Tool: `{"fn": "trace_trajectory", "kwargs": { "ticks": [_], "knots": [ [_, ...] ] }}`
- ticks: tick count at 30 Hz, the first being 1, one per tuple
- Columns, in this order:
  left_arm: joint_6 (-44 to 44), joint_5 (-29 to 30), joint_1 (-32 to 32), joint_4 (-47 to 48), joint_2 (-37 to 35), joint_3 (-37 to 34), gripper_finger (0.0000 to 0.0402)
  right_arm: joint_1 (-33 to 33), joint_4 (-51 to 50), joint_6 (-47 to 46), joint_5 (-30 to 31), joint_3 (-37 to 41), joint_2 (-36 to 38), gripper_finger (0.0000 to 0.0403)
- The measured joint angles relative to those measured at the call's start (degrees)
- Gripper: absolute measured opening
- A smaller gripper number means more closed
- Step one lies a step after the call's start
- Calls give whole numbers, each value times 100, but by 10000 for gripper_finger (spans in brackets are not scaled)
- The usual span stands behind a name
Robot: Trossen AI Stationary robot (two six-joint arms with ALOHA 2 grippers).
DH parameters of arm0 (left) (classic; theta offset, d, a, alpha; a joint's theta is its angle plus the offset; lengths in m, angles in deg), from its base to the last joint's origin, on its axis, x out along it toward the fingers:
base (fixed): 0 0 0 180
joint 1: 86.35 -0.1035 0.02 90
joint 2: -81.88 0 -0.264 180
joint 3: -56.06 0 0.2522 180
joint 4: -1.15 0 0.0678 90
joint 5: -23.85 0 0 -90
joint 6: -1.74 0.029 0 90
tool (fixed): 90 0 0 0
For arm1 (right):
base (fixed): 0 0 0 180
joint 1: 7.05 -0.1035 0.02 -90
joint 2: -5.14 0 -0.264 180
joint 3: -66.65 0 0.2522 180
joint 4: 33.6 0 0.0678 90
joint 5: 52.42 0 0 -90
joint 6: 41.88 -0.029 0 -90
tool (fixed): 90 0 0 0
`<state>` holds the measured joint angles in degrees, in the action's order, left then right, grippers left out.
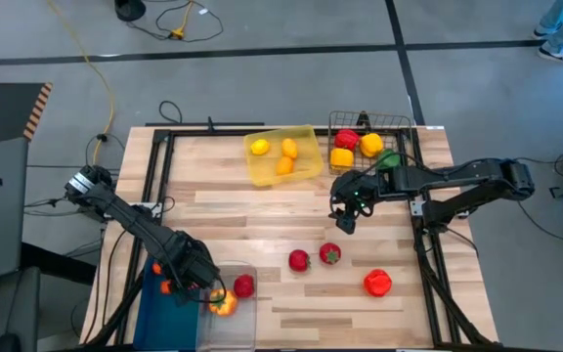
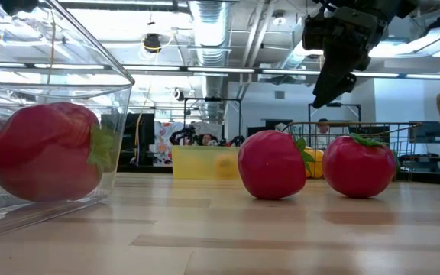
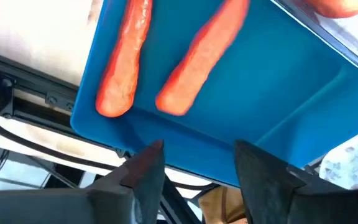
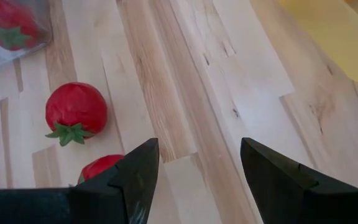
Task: Sort produce into baskets
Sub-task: Put the right red tomato into the transparent bin
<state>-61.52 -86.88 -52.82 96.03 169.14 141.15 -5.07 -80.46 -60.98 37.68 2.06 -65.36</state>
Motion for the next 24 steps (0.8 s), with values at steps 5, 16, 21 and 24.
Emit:
{"fn": "trace_trajectory", "kwargs": {
  "ticks": [5,16,21,24],
  "knots": [
    [2,8,-16,20,0,-31,205,0,-66,0,-22,0,0,255],
    [155,-214,-16,38,0,-31,224,0,-72,0,-48,0,0,255],
    [212,-216,-41,38,0,-27,224,0,-74,2,-53,0,0,255],
    [264,-141,-93,38,0,-27,224,0,-74,2,-89,0,0,255]
  ]
}}
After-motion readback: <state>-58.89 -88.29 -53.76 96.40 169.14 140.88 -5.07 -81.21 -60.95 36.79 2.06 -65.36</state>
